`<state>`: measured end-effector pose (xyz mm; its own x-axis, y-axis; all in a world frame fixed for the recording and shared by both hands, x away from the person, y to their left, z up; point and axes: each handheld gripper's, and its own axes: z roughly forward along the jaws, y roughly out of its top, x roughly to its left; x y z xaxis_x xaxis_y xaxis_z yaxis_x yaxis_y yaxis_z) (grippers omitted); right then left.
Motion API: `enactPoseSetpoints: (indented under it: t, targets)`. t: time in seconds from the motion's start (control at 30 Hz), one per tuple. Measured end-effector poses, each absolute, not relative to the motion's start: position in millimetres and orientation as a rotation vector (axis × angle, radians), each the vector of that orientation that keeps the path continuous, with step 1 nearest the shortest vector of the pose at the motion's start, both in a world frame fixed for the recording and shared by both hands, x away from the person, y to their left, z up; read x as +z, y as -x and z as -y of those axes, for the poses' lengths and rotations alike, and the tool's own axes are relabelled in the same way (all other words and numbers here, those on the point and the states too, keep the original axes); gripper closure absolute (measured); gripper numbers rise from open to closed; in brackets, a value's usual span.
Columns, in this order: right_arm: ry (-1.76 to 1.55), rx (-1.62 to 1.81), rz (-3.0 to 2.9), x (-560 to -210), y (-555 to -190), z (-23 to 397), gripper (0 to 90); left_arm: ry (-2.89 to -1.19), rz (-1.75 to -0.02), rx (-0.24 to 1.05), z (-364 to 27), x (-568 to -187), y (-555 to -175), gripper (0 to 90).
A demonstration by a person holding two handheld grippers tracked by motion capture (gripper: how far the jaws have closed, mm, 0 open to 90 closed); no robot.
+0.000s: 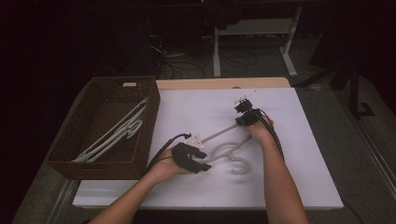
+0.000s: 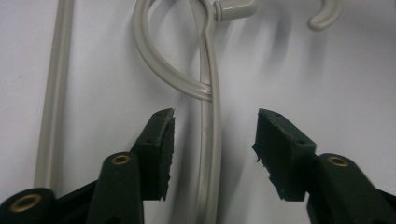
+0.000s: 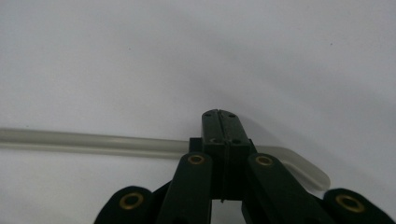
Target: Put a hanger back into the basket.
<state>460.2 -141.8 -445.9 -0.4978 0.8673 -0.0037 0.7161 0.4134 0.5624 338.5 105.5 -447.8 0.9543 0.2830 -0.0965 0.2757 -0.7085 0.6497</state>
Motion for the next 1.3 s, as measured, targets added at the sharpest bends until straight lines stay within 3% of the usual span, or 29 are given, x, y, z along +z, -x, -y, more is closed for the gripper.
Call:
enactPoseSetpoints:
  t: [0.37, 0.47, 0.63, 0.7, 1.03, 1.3]
  targets:
    - [-1.368, 0.716, -2.387, -445.3, -461.0, 140.9, 89.9, -2.48, -0.356, 0.066, -89.6, -448.2, -343.1, 74.2]
    - [-1.361, 0.707, -2.389, -445.1, -460.9, 140.2, 89.9, -2.48, -0.358, 0.025, -90.9, -447.9, -345.1, 79.8]
    - [-1.342, 0.712, -2.4, -444.7, -461.6, 140.8, 89.4, -2.48, -0.356, 0.016, -91.6, -447.5, -346.0, 81.3]
    - [-1.357, 0.762, -2.41, -443.0, -460.4, 145.6, 78.4, -2.48, -0.353, 0.027, -92.4, -447.1, -345.8, 81.4]
    - [-1.276, 1.007, -2.345, -397.7, -411.4, 182.8, 50.8, -2.408, -0.411, 0.038, -104.3, -431.2, -346.9, 81.6]
    - [-1.271, 1.047, -2.295, -394.4, -363.1, 214.4, 38.2, -2.343, -0.494, 0.036, -116.5, -406.0, -351.8, 81.7]
